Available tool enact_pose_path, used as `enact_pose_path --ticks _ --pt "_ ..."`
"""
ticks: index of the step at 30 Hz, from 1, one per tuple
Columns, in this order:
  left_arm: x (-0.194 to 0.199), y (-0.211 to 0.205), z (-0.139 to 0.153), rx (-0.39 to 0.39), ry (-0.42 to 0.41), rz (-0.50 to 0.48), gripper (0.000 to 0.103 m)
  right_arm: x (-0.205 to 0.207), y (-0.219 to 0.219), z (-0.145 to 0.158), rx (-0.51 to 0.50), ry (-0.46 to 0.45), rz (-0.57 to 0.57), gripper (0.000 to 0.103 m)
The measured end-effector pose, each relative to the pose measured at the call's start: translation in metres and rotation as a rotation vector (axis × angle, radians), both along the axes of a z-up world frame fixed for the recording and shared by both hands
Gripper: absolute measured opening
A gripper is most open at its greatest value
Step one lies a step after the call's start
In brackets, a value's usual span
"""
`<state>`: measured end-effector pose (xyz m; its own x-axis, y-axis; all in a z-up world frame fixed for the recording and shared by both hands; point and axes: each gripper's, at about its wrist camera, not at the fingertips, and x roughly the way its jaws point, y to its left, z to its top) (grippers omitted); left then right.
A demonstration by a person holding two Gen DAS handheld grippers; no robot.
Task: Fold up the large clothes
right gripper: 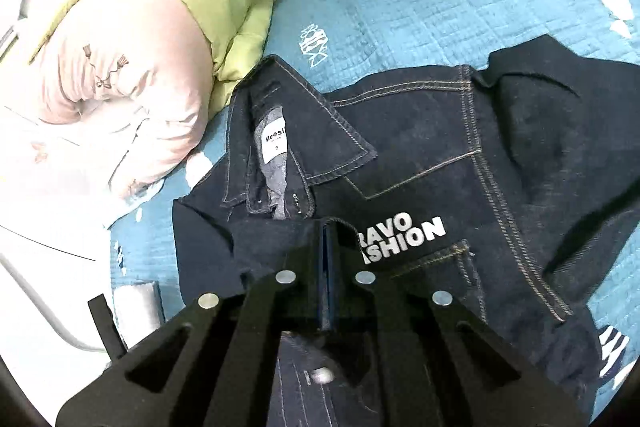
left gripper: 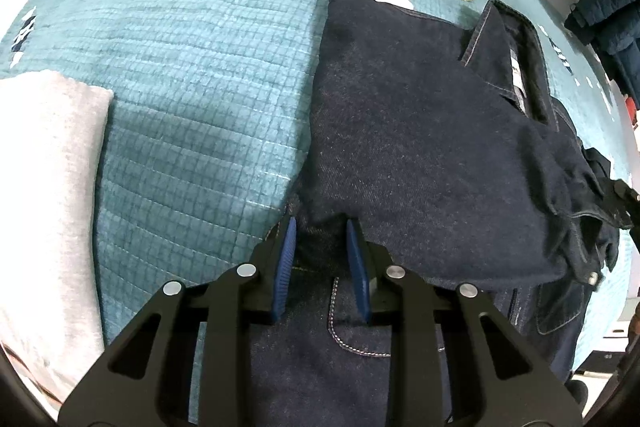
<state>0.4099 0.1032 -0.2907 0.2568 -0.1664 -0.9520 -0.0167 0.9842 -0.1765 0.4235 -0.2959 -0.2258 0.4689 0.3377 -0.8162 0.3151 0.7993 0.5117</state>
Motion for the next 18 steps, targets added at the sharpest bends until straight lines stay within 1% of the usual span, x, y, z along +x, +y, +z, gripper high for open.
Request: enact_pose_path --ticks 1,3,5,6,8,9,10,13,14,15,16,17,18 --pt "0.000 0.000 0.000 0.003 -0.001 0.002 0.026 -0.001 -0.001 -0.009 -0.006 0.027 -0.009 0.001" --pt "0.000 -0.002 0.000 0.011 0.000 0.003 0.026 -0.003 -0.008 -0.029 0.015 0.073 -0.040 0.002" --pt "0.001 -0.003 0.000 0.020 0.001 -0.010 0.026 -0.001 -0.011 -0.046 -0.013 0.090 -0.053 0.002" --pt "0.001 -0.003 0.000 0.025 0.002 -0.017 0.026 0.002 -0.014 -0.058 -0.025 0.112 -0.063 0.002" --pt "0.002 -0.005 0.001 0.037 0.005 -0.038 0.027 0.005 -0.017 -0.075 0.007 0.151 -0.081 0.003" --pt "0.003 -0.005 0.002 0.037 0.010 -0.041 0.027 0.005 -0.017 -0.076 0.008 0.156 -0.080 0.003" --pt "0.004 -0.004 0.003 0.038 0.017 -0.047 0.027 0.004 -0.016 -0.073 -0.003 0.154 -0.075 0.004" --pt "0.003 -0.005 0.012 0.062 0.015 -0.076 0.028 -0.007 -0.012 -0.054 -0.105 0.151 -0.075 0.022" --pt "0.001 -0.004 0.018 0.092 0.006 -0.078 0.032 -0.014 -0.013 -0.044 -0.134 0.136 -0.097 0.040" --pt "-0.001 -0.003 0.022 0.110 -0.001 -0.075 0.042 -0.022 -0.015 -0.033 -0.158 0.108 -0.132 0.052" --pt "-0.002 -0.001 0.027 0.118 -0.013 -0.068 0.046 -0.029 -0.015 -0.023 -0.181 0.070 -0.161 0.052" --pt "-0.003 0.000 0.031 0.115 -0.026 -0.065 0.046 -0.035 -0.013 -0.014 -0.199 0.028 -0.173 0.052" --pt "-0.003 0.000 0.038 0.108 -0.048 -0.065 0.046 -0.039 -0.007 -0.004 -0.210 -0.031 -0.170 0.047"
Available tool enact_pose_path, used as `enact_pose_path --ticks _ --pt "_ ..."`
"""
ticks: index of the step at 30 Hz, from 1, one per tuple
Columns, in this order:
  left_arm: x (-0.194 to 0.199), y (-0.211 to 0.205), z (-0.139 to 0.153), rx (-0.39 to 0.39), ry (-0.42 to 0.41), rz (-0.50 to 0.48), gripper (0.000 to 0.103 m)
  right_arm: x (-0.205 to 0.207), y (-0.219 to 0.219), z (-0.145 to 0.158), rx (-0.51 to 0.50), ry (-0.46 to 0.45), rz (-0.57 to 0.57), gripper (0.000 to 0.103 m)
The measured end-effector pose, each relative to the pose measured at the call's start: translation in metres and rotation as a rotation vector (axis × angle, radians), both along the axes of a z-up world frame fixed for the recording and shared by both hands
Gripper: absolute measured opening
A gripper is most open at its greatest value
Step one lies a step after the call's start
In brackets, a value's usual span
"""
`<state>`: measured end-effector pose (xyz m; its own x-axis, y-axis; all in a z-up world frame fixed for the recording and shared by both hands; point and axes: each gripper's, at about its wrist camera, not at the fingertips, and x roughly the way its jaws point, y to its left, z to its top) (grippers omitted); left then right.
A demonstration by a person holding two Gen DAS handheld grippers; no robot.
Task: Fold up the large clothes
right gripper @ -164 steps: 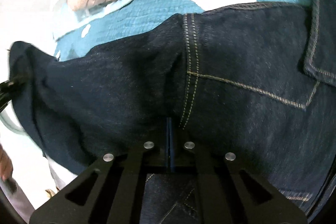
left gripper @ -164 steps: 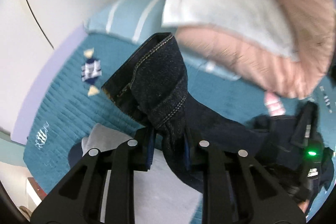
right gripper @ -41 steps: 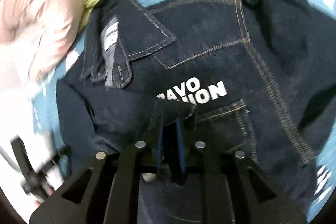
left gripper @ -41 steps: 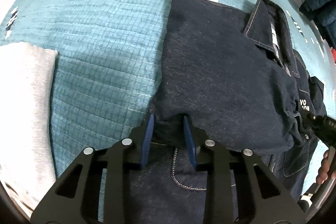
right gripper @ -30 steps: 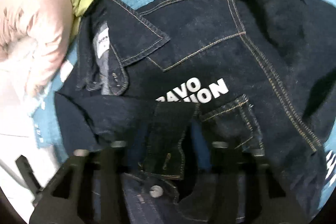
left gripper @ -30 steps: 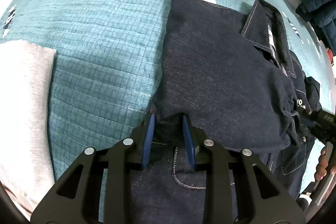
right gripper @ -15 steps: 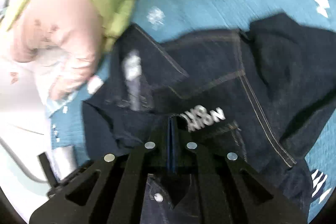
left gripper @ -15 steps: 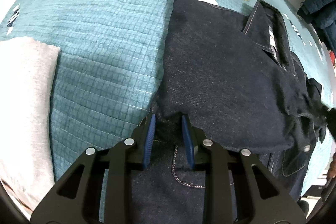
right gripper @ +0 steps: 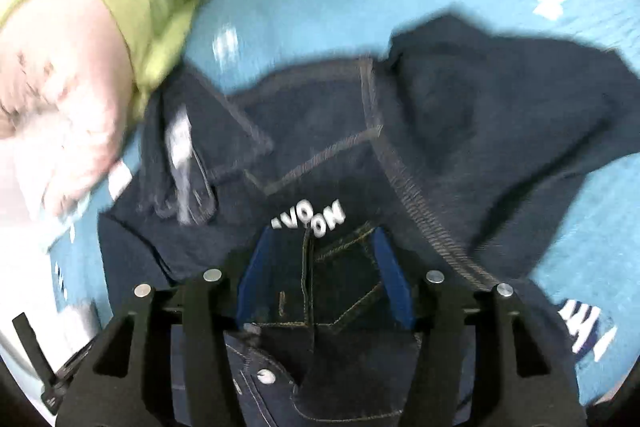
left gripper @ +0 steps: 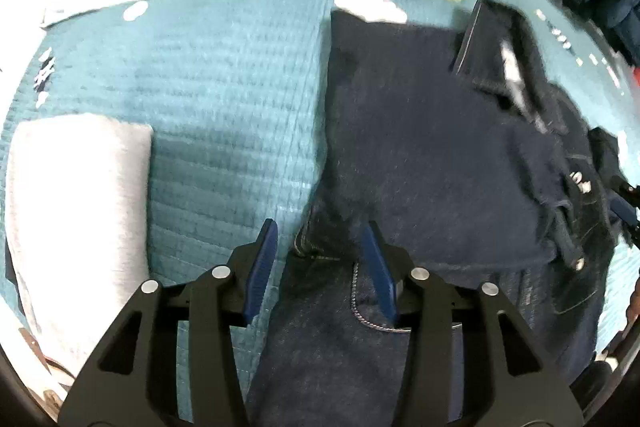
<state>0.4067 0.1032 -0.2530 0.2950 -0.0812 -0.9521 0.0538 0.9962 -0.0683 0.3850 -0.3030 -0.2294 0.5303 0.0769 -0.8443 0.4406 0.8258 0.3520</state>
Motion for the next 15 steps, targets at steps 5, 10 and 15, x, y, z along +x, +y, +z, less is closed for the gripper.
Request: enact_pose_path --ticks 5,10,15 --pt "0.015 -0.022 0.024 -0.045 -0.129 -0.025 0.045 0.011 0.067 0.018 0.006 -0.174 0.183 0.013" --pt "0.034 -0.060 0.002 -0.135 -0.122 -0.054 0.022 0.030 0.140 -0.019 0.020 -0.140 0.286 0.000" --pt "0.030 -0.071 -0.045 -0.109 -0.040 -0.104 0.015 0.042 0.159 -0.071 0.085 -0.006 0.347 0.001"
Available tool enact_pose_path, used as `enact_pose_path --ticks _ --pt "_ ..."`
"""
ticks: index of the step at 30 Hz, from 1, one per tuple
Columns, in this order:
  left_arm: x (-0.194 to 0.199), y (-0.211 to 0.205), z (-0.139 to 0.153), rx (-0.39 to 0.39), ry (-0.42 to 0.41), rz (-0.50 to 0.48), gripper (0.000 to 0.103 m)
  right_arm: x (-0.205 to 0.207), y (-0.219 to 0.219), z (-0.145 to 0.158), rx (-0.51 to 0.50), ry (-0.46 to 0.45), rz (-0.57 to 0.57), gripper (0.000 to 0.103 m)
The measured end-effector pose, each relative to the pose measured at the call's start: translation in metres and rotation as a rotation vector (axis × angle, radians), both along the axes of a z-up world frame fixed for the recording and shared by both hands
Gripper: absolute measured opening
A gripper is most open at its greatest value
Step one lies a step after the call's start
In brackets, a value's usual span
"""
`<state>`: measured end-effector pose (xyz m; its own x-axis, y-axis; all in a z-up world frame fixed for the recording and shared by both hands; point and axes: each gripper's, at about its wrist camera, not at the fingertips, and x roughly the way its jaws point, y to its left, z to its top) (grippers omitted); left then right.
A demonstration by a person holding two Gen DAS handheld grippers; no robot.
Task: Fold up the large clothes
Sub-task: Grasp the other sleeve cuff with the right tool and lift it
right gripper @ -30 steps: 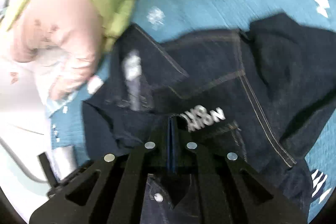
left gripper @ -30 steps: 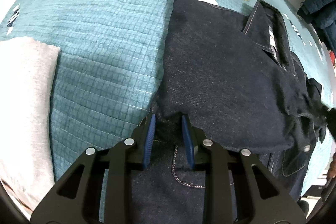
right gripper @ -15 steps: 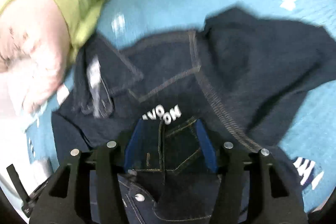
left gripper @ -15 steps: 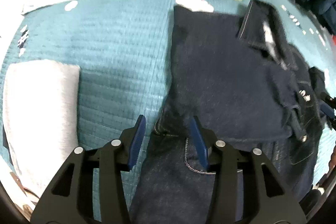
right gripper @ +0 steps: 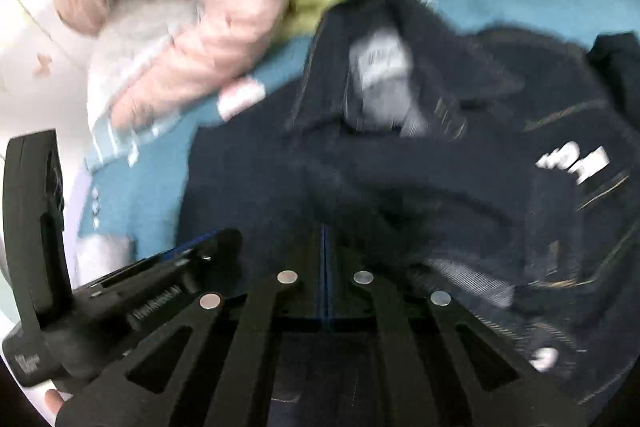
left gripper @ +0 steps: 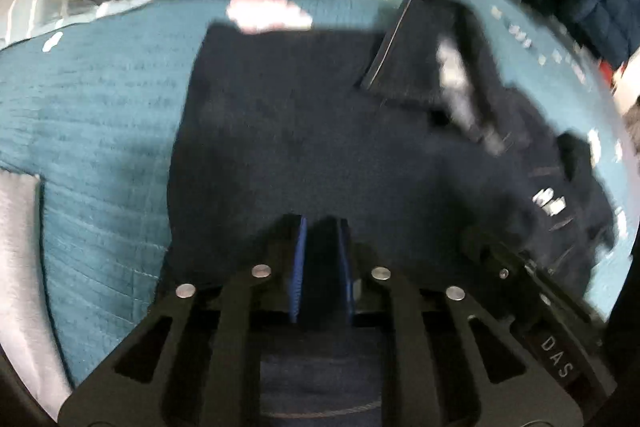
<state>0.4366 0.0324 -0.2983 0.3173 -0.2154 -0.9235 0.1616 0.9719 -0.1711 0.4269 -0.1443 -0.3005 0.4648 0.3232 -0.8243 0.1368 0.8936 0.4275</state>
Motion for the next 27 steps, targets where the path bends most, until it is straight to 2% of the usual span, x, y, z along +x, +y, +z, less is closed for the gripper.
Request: enact_pose_path --ticks 2,4,7,8,9,10,12,16,17,18,19,20,21,22,23,24,27 --pt "-0.007 0.006 -0.003 -0.018 -0.027 -0.015 0.015 -0.003 -0.008 -0.008 0.011 0.001 0.020 0.000" --pt "-0.011 0.014 0.000 -0.024 -0.024 -0.015 0.007 -0.008 -0.021 -0.004 0.011 0.005 0.027 0.000" --pt "-0.019 0.024 0.008 0.021 -0.029 -0.012 0.005 -0.022 -0.040 0.012 -0.009 0.010 -0.015 0.000" --pt "-0.022 0.026 0.009 0.029 -0.040 -0.013 0.005 -0.025 -0.044 0.016 -0.042 -0.004 -0.024 0.000" --pt "-0.021 0.026 0.003 0.055 -0.039 -0.017 0.005 -0.022 -0.047 0.009 -0.110 0.020 -0.037 0.000" --pt "-0.020 0.026 -0.002 0.051 -0.021 -0.010 0.005 -0.023 -0.053 0.000 -0.117 0.049 -0.057 0.000" --pt "-0.013 0.027 -0.003 0.040 -0.011 0.028 0.004 -0.021 -0.065 -0.015 -0.033 0.067 -0.087 0.000" --pt "-0.010 0.023 0.005 0.062 0.016 0.034 0.004 -0.024 -0.068 -0.001 0.004 0.066 -0.057 0.000" --pt "-0.012 0.022 0.009 0.066 0.026 0.028 0.007 -0.027 -0.069 0.006 0.024 0.052 -0.041 0.005" --pt "-0.012 0.021 0.012 0.060 0.038 0.029 0.020 -0.032 -0.074 0.017 0.034 0.036 -0.033 0.005" --pt "-0.014 0.020 0.016 0.045 0.049 0.030 0.040 -0.035 -0.078 0.024 0.042 0.028 -0.028 0.006" --pt "-0.017 0.018 0.024 0.027 0.042 0.027 0.047 -0.039 -0.084 0.034 0.062 0.019 -0.026 0.011" --pt "-0.024 0.015 0.027 0.030 0.022 0.022 0.059 -0.043 -0.091 0.044 0.083 0.009 -0.037 0.032" --pt "-0.029 0.010 0.035 0.048 -0.008 0.014 0.066 -0.046 -0.100 0.052 0.093 0.002 -0.058 0.048" --pt "-0.033 0.004 0.041 0.071 -0.028 0.009 0.069 -0.051 -0.113 0.062 0.102 -0.018 -0.098 0.075" --pt "-0.036 0.000 0.045 0.076 -0.035 0.006 0.073 -0.057 -0.128 0.071 0.112 -0.046 -0.137 0.080" --pt "-0.040 -0.020 0.057 0.034 -0.052 -0.013 0.073 -0.071 -0.176 0.082 0.137 -0.046 -0.202 0.082"
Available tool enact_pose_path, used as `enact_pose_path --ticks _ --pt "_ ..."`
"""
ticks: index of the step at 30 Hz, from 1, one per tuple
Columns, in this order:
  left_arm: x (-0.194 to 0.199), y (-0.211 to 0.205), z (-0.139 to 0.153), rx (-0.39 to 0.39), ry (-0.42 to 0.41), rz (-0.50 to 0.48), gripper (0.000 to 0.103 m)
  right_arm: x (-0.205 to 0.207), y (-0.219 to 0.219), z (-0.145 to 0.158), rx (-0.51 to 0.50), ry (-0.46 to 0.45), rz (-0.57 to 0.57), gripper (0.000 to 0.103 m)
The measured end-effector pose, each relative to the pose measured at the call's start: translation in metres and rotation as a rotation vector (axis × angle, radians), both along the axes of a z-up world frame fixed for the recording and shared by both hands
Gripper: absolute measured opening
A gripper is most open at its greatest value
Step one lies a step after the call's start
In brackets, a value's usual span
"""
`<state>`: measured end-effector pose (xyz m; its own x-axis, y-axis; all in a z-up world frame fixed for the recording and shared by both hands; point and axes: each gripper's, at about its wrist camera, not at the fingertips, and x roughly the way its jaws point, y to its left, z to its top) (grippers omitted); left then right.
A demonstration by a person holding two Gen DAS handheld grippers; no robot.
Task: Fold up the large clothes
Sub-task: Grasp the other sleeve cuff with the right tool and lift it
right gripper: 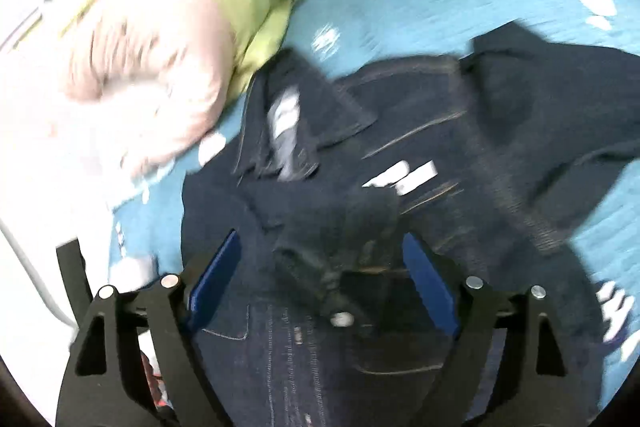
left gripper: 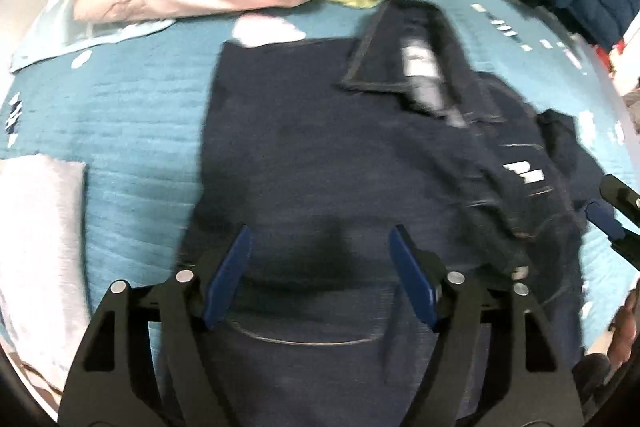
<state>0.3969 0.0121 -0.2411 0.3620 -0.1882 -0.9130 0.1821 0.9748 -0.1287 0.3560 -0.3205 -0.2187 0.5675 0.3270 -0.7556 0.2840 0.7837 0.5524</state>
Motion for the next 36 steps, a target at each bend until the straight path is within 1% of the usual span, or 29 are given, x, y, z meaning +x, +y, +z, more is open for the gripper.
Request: enact_pose_path --ticks 1,3,6,10,13,15,16,17,19,21,23,24,25,26,27,28,29,30,31,32,34,36 --pt "-0.003 -0.004 0.003 -0.004 -0.007 -0.008 0.073 -0.002 -0.014 0.000 -0.008 0.010 -0.030 0.083" --pt "-0.003 -0.030 0.008 -0.006 -0.024 -0.049 0.073 -0.012 -0.047 -0.003 -0.055 0.046 -0.102 0.085" --pt "-0.003 -0.069 0.011 0.000 -0.032 -0.110 0.073 -0.034 -0.116 -0.016 -0.095 0.111 -0.240 0.085" --pt "0.002 -0.124 0.010 -0.015 -0.018 -0.187 0.073 -0.070 -0.199 -0.038 -0.084 0.180 -0.440 0.085" --pt "0.007 -0.162 0.004 -0.026 0.004 -0.230 0.073 -0.096 -0.254 -0.059 -0.041 0.215 -0.576 0.085" --pt "0.010 -0.184 0.001 -0.052 0.018 -0.249 0.073 -0.107 -0.277 -0.073 -0.007 0.246 -0.625 0.085" --pt "0.012 -0.194 0.000 -0.066 0.026 -0.258 0.073 -0.113 -0.284 -0.078 0.020 0.247 -0.638 0.085" --pt "0.015 -0.206 -0.002 -0.082 0.039 -0.268 0.073 -0.119 -0.290 -0.083 0.065 0.225 -0.647 0.086" --pt "0.019 -0.225 -0.003 -0.108 0.044 -0.294 0.072 -0.120 -0.295 -0.082 0.063 0.199 -0.651 0.086" --pt "0.021 -0.245 -0.004 -0.113 0.040 -0.317 0.071 -0.114 -0.298 -0.078 0.041 0.167 -0.632 0.086" --pt "0.022 -0.263 -0.009 -0.128 0.046 -0.335 0.061 -0.111 -0.305 -0.080 0.040 0.167 -0.641 0.086" --pt "0.021 -0.277 -0.014 -0.115 0.042 -0.349 0.049 -0.109 -0.306 -0.081 0.031 0.159 -0.653 0.084" --pt "0.019 -0.288 -0.020 -0.102 0.040 -0.366 0.042 -0.107 -0.306 -0.081 0.018 0.149 -0.656 0.082" --pt "0.018 -0.299 -0.030 -0.087 0.051 -0.393 0.037 -0.102 -0.304 -0.081 -0.005 0.157 -0.655 0.073" --pt "0.017 -0.308 -0.041 -0.062 0.073 -0.411 0.022 -0.100 -0.305 -0.081 -0.023 0.161 -0.656 0.063" --pt "0.016 -0.313 -0.053 -0.033 0.093 -0.416 0.015 -0.101 -0.304 -0.080 -0.049 0.156 -0.659 0.055" --pt "0.017 -0.317 -0.071 0.012 0.100 -0.401 0.015 -0.101 -0.305 -0.079 -0.055 0.146 -0.652 0.032" --pt "0.016 -0.317 -0.075 0.007 0.082 -0.393 0.015 -0.103 -0.305 -0.078 -0.033 0.117 -0.652 0.019" --pt "0.014 -0.316 -0.076 -0.003 0.057 -0.385 0.015 -0.107 -0.304 -0.076 -0.019 0.097 -0.657 0.018" --pt "0.013 -0.315 -0.076 -0.006 0.049 -0.383 0.015 -0.108 -0.303 -0.071 -0.024 0.074 -0.662 0.017" --pt "0.013 -0.316 -0.076 -0.002 0.049 -0.395 0.015 -0.106 -0.297 -0.055 -0.091 0.030 -0.642 0.016" --pt "0.017 -0.314 -0.077 -0.016 0.066 -0.394 0.015 -0.103 -0.285 -0.030 -0.169 -0.021 -0.617 0.015"
